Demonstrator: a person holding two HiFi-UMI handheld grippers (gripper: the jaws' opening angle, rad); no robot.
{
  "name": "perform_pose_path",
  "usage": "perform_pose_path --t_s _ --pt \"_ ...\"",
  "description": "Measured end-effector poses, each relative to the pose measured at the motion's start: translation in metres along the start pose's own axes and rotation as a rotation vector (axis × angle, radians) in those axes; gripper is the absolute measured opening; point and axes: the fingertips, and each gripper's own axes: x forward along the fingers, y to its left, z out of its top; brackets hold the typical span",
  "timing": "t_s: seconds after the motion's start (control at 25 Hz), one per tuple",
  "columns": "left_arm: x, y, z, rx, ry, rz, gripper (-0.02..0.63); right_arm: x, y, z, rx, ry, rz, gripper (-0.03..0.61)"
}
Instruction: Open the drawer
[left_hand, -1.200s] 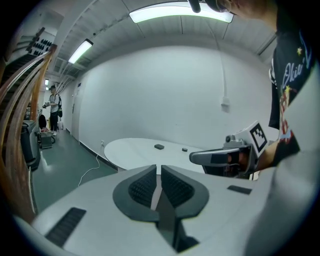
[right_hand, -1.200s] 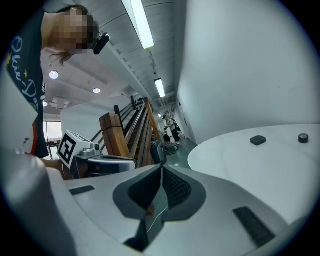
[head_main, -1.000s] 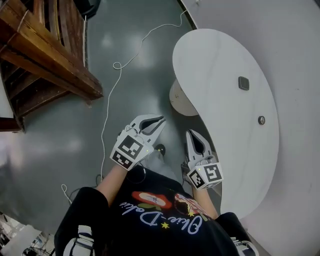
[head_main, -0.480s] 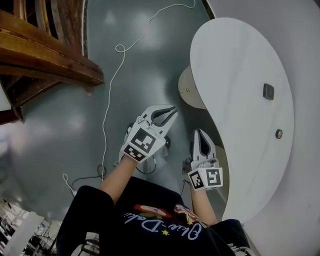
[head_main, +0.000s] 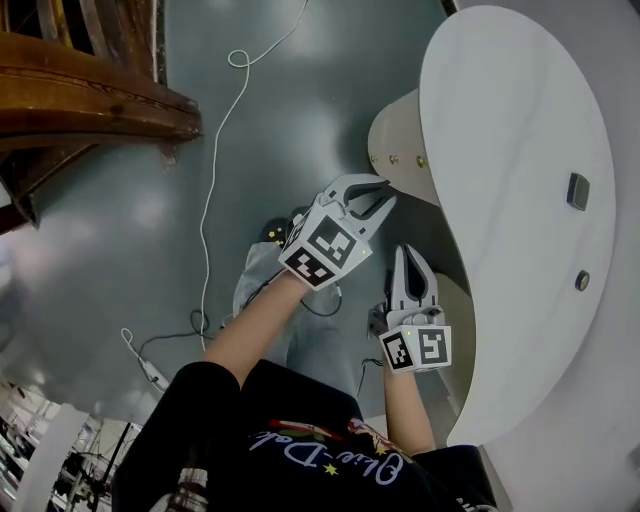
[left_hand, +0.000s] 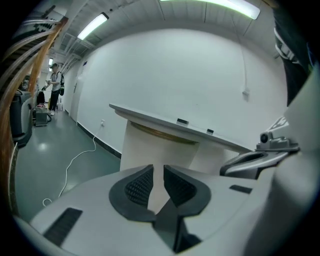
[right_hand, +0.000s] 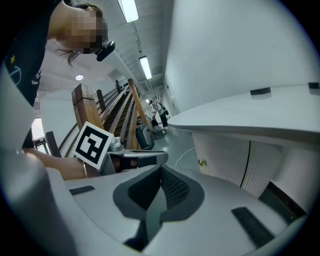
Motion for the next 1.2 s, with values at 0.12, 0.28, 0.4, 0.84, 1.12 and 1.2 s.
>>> perform_pose_path --t_s 0.12,0.28,0.4,0.84,1.12,1.2 --pt "0.024 0.010 -0.005 -0.014 0.002 -0.022 0.055 0.008 -0.004 -0.002 0.002 0.006 -0.015 0.002" --pt "0.050 0.023 -0.011 -0.020 0.001 -0.030 0.069 0.015 -0.013 -0.004 0.007 0.009 -0.043 0.002" --pt "0.065 0.026 -0.017 -0.015 0.019 -0.047 0.086 0.018 -0.016 -0.005 0.008 0.009 -0.058 0.002" --pt "0.112 0.033 -0.036 -0.002 0.094 -0.109 0.118 0.019 -0.011 -0.010 0.037 0.018 -0.071 0.002" --pt "0.132 0.033 -0.040 -0.014 0.123 -0.138 0.120 0.018 -0.016 -0.010 0.058 0.029 -0.090 0.001" --pt "0.136 0.032 -0.041 -0.016 0.130 -0.142 0.120 0.018 -0.019 -0.007 0.061 0.026 -0.094 0.000"
